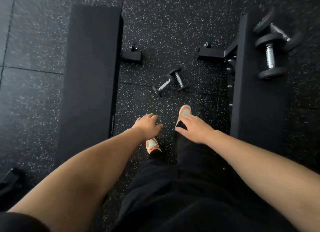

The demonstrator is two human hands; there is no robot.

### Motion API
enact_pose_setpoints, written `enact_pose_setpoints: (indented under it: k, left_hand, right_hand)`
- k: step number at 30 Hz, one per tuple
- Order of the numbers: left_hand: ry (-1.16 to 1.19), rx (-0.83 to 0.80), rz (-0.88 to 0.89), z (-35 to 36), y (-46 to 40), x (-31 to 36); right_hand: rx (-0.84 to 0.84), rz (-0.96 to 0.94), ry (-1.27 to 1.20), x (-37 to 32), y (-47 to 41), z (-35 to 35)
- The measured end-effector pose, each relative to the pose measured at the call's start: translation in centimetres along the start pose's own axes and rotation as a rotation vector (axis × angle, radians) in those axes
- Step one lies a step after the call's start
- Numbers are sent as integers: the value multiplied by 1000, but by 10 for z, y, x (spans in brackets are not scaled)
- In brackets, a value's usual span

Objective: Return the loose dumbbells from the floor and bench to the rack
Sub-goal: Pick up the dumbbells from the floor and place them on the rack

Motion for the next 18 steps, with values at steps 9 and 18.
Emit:
enact_pose_setpoints:
  k: [9, 18]
  left_hand:
    - [24, -65, -107, -52, -111, 53]
    - [109, -62, -105, -77, -249, 102]
  right_hand:
    - [-67, -53, -81, 96, -82, -64]
    - [-132, -7, -127, 193, -177, -76]
Point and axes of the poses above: each hand's wrist, its own y-axis away from the middle knuckle, its own z-axis out of the palm, x = y × z, the point moved 6 cm from there along -y, towards the middle knuckle, and after that the axes turned 14 degrees about -z, right-handed, at the moved point
